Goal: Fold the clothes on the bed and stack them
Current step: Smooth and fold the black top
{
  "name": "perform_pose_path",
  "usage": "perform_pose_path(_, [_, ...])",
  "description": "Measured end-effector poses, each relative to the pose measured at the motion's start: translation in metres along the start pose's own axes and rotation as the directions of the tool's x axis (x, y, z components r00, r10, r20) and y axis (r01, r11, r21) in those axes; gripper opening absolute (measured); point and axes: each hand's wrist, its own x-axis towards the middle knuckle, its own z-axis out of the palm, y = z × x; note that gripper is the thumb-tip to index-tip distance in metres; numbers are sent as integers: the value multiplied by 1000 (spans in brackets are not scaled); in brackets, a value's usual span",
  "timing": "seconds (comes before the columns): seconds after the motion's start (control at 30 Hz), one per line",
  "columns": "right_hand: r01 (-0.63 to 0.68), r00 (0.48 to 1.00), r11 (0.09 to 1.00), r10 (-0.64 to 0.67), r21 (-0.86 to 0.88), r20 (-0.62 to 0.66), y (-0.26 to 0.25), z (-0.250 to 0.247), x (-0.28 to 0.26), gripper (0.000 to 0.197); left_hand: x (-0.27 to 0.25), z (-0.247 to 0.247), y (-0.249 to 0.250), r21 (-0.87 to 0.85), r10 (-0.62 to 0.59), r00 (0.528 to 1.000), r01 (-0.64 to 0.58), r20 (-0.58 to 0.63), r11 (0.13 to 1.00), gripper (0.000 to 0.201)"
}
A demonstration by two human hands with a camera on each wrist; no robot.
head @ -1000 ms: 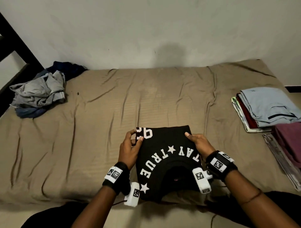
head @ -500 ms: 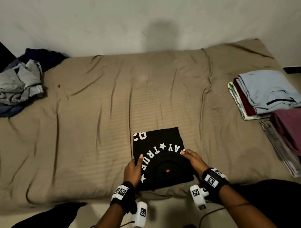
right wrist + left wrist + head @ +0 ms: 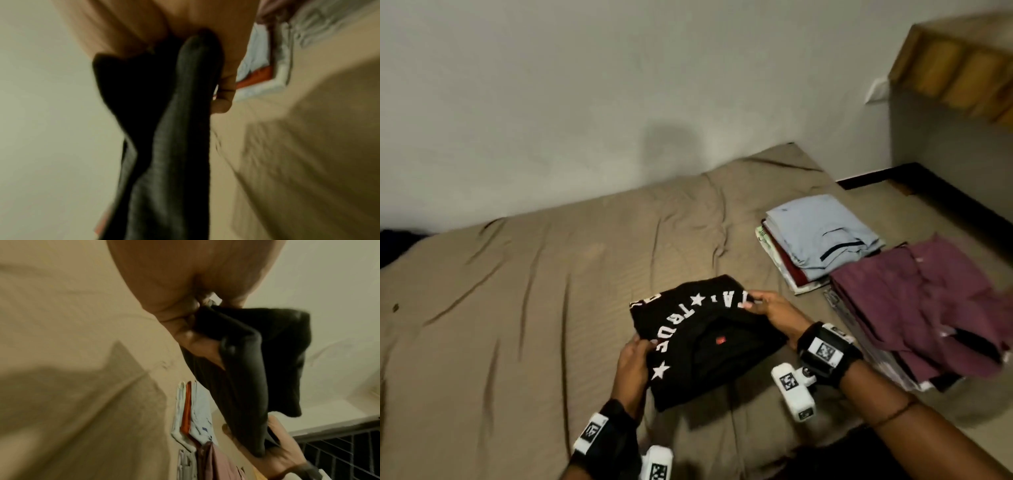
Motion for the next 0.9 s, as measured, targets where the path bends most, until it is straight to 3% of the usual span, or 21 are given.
perform_pose_path(0.1, [149, 967, 972, -181, -180, -179, -54, -97, 25, 21, 47, 92, 23, 6, 19, 985, -20, 171, 1000, 30])
perform_pose_path(0.17, [205, 938, 943, -266, -262, -223, -83, -156, 45, 19, 85, 148, 29, 65, 20, 971, -37, 238, 997, 29])
perform_pose_path(0.33, [146, 895, 917, -283, -372, -346, -137, -275, 94, 22, 161, 264, 38, 102, 3, 926, -44, 376, 994, 27])
perform_pose_path(0.43, [-12, 884, 886, -207, -463, -420, -127, -330, 133, 24, 207, 310, 25, 155, -45, 915, -19, 401, 988, 32])
perform_pose_path(0.53, [-298, 856, 773, -44, -560, -515, -97, -356, 159, 7, 230, 330, -4, 237, -219, 879, 126, 423, 963, 52])
perform_pose_path(0.63, [-419, 846, 676, 48, -606, -531, -66, -366, 181, 24, 234, 336, -32, 327, -293, 848, 152, 441, 933, 64])
perform_pose_path(0.77, [-425, 771, 720, -30, -549, -636, -59, -353, 176, 21, 230, 329, -33, 296, -257, 859, 130, 443, 946, 64])
perform_pose_path(0.83, [-444, 733, 679, -100, -584, -673, -71, -340, 162, 21, 216, 309, -34, 287, -231, 879, 114, 416, 951, 61])
perform_pose_path(0.9, [-454, 736, 569, -195, -686, -649, -88, -317, 142, 20, 189, 271, -37, 365, -154, 905, -1, 396, 931, 69])
